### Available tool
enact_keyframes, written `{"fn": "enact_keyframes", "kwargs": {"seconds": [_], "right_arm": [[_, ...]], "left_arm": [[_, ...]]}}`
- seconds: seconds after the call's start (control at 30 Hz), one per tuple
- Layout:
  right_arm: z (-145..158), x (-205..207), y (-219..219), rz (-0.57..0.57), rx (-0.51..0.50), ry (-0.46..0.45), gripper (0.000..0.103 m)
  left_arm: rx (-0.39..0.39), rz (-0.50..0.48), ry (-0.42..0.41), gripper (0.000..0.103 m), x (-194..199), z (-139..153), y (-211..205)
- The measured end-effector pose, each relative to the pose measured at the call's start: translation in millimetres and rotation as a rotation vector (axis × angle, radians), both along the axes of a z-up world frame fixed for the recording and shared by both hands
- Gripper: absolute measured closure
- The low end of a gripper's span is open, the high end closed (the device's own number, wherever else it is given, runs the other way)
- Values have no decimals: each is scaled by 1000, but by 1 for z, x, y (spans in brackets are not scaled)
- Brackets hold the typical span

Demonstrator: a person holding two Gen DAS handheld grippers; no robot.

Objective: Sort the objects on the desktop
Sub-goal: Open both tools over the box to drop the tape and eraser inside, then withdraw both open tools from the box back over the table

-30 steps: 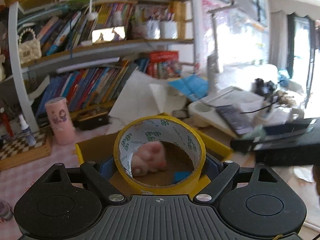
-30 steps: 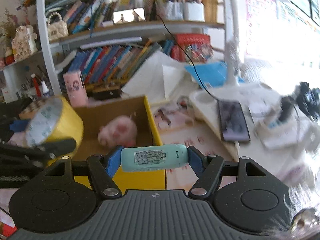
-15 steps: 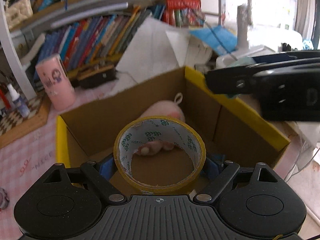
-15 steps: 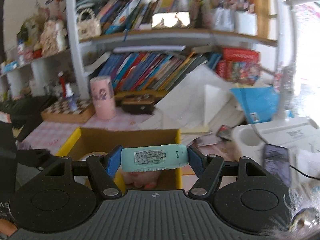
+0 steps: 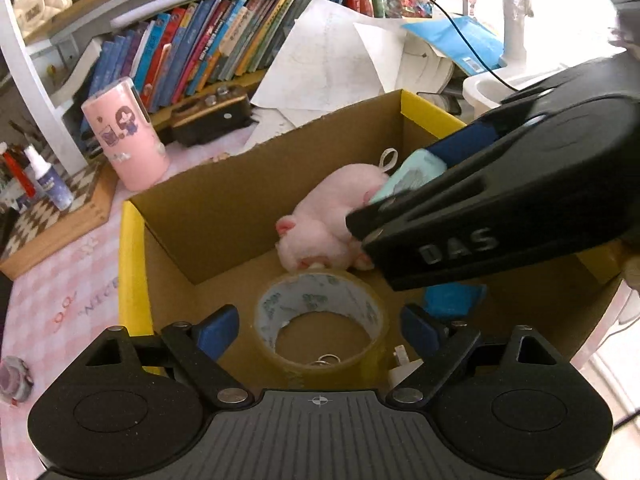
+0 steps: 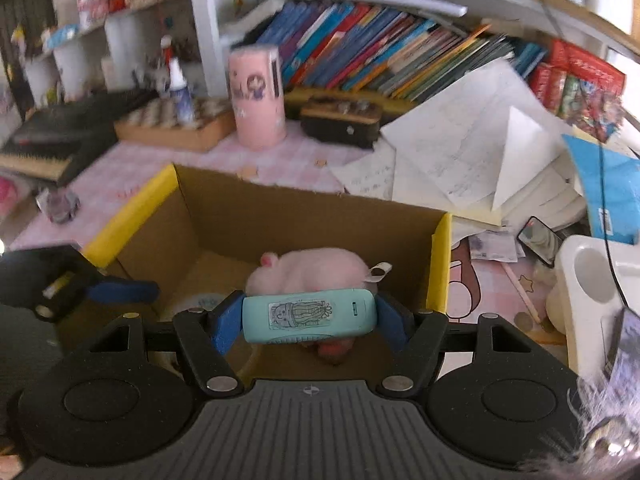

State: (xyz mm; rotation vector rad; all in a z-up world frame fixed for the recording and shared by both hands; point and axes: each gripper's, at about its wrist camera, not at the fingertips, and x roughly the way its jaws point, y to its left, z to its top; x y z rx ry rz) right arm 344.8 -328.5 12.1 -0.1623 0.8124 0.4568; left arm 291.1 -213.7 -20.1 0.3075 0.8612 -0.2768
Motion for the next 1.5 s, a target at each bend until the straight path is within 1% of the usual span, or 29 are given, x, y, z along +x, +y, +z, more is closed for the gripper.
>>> {"fn": "enact_keyframes", "kwargs": {"seconds": [0.1, 0.2, 0.3, 0.43, 0.47, 0.53, 0.6, 0.67, 0.77, 0.87, 0.97, 1.1, 1.2, 1.3, 1.5], "right_arm": [[-9, 8, 8, 49, -45, 46, 36], [-15, 10, 19, 102, -126, 45, 36], [-19, 13, 25, 111, -180, 36, 36], [-19, 15, 26, 110, -174, 30, 35], [-19, 15, 25, 110, -166, 29, 33], [-15, 11, 22, 107, -147, -3, 20], [-8, 6, 18, 94, -115, -39, 20], [0, 0, 13, 70, -74, -64, 20], [16, -13, 5, 18, -9, -118, 20], [31, -32, -1, -28, 39, -192, 18], [46, -54, -8, -102, 78, -269, 17], [57, -83, -19, -214, 111, -343, 16], [60, -107, -25, -294, 121, -371, 16], [57, -130, -30, -362, 114, -382, 16], [36, -167, -23, -457, 79, -335, 16]], "left_arm": [[9, 7, -12, 13, -3, 2, 1], [4, 17, -22, 13, -6, 5, 2], [-6, 30, -22, 13, -7, 6, 5], [-15, 44, -25, 13, -9, 7, 6], [-18, 46, -27, 13, -10, 8, 6], [-22, 50, -40, 13, -13, 10, 6], [-29, 59, -73, 13, -18, 15, 7], [-35, 66, -103, 13, -23, 23, 9], [-50, 91, -177, 13, -35, 37, 16], [-89, 146, -235, 13, -47, 51, 27], [-129, 194, -294, 13, -64, 65, 39], [-157, 242, -367, 12, -91, 76, 58], [-179, 285, -380, 12, -107, 77, 74], [-204, 320, -383, 12, -122, 73, 89], [-220, 342, -357, 12, -147, 61, 111]]}}
